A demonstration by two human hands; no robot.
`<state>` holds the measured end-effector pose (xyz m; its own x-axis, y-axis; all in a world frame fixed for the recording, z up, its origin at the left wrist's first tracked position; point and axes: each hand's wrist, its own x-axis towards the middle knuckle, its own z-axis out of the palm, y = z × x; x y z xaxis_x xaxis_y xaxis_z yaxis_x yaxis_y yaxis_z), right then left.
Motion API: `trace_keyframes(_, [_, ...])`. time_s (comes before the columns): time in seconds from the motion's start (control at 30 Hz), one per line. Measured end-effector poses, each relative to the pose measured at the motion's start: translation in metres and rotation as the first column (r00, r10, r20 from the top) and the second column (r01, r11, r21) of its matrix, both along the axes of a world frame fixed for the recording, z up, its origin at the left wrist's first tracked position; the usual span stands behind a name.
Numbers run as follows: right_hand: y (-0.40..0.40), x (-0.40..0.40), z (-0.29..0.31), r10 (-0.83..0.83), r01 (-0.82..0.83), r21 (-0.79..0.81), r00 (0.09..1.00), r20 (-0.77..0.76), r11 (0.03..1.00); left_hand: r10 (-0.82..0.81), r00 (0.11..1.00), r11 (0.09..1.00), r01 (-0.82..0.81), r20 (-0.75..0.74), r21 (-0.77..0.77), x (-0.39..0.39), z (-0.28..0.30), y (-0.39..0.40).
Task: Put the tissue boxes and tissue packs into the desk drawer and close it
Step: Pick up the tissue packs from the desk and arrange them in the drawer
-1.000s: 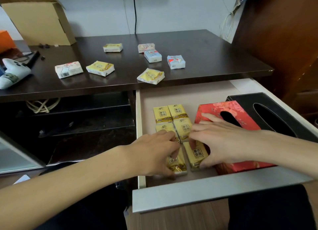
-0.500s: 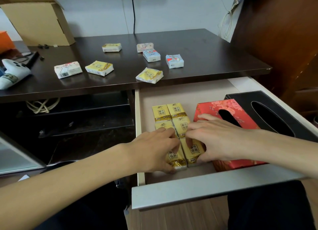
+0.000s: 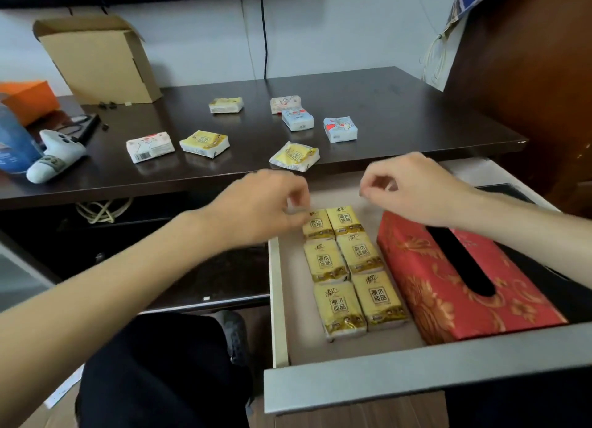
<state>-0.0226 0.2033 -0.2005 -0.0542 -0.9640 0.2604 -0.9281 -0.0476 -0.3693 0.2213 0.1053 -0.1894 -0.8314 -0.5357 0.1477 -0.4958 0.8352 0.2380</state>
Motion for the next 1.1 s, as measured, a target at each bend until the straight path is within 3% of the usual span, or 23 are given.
trace_keyframes(0.2, [-0.073, -0.014, 0.019, -0.137, 0.142, -0.031, 0.984, 0.116, 0.989, 0.21, 0.959, 0.975, -0.191, -0.191, 0.113, -0.025, 0.024, -0.068])
trace_keyframes(0.37, [-0.132, -0.032, 0.023, -0.206, 0.204, 0.076, 0.978, 0.022, 0.976, 0.283, 0.953, 0.952, -0.266, -0.107, 0.153, -0.062, 0.024, -0.134])
trace_keyframes(0.47, [-0.158, -0.045, 0.018, -0.205, 0.205, 0.058, 0.979, -0.02, 0.977, 0.313, 0.947, 0.944, -0.301, -0.076, 0.136, -0.087, 0.02, -0.168])
trace_keyframes(0.6, [-0.177, -0.063, 0.016, -0.165, 0.165, 0.0, 0.985, -0.045, 0.986, 0.33, 0.94, 0.942, -0.323, -0.084, 0.087, -0.114, 0.015, -0.205])
trace_keyframes(0.7, [-0.183, -0.069, 0.014, -0.091, 0.091, 0.103, 0.996, 0.002, 0.991, 0.314, 0.946, 0.949, -0.311, -0.076, 0.05, -0.129, 0.012, -0.225])
trace_keyframes(0.83, [-0.185, -0.074, 0.006, -0.069, 0.079, 0.146, 0.995, -0.071, 0.986, 0.278, 0.961, 0.956, -0.278, 0.012, 0.094, -0.137, 0.006, -0.241])
trace_keyframes(1.1, [-0.168, -0.083, 0.009, -0.031, 0.073, 0.156, 0.967, -0.255, 0.985, 0.239, 0.971, 0.969, -0.238, -0.006, 0.061, -0.137, 0.006, -0.239])
